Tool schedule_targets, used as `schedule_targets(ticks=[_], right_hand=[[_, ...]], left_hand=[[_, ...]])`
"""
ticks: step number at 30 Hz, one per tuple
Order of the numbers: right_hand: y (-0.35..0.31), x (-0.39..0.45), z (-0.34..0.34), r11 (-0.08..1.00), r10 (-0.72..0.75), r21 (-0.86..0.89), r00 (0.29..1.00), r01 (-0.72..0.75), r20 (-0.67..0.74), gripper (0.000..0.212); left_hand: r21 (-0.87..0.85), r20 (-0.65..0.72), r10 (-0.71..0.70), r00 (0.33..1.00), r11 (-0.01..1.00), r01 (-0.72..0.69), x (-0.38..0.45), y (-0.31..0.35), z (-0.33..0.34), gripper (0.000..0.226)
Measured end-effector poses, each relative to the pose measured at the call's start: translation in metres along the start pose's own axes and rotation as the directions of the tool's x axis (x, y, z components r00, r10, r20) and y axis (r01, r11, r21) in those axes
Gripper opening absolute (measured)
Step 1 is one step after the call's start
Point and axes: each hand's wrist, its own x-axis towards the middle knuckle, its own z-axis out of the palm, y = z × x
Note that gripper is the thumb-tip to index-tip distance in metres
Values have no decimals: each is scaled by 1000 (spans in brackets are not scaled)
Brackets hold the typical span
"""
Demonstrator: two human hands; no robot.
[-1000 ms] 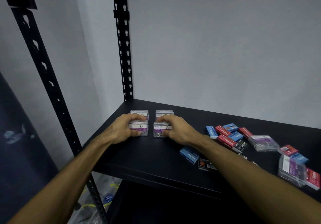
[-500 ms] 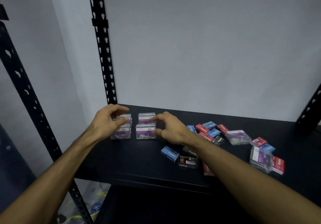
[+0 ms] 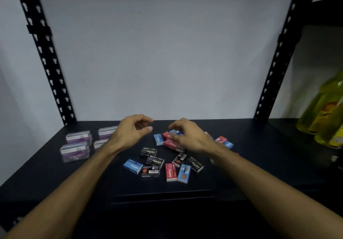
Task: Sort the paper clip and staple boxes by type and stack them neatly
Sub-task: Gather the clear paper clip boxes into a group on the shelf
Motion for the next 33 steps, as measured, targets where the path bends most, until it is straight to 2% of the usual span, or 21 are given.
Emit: schedule_targets(ticks=[4, 13, 21, 26, 33], right_hand=[[25, -18, -24, 998, 54, 16, 998, -54, -18, 33], [74, -55, -56, 992, 121, 34, 992, -120, -22, 27], [98, -73, -64, 980, 186, 48, 974, -194, 130, 34], [107, -71, -65, 977, 209, -24, 943, -210, 258, 41], [107, -63, -67, 982, 189, -99, 908, -163, 374, 59]], left_hand=[[-12, 111, 18, 994, 1000, -17, 14, 24, 44, 22], [-2, 237, 78, 968, 997, -79, 36, 53, 115, 28], [96, 307, 67, 949, 990, -101, 48, 57, 151, 43], [184, 362, 12, 932, 979, -85, 52, 56, 158, 60], [303, 398, -45, 916, 949, -85, 60, 58, 162, 65]])
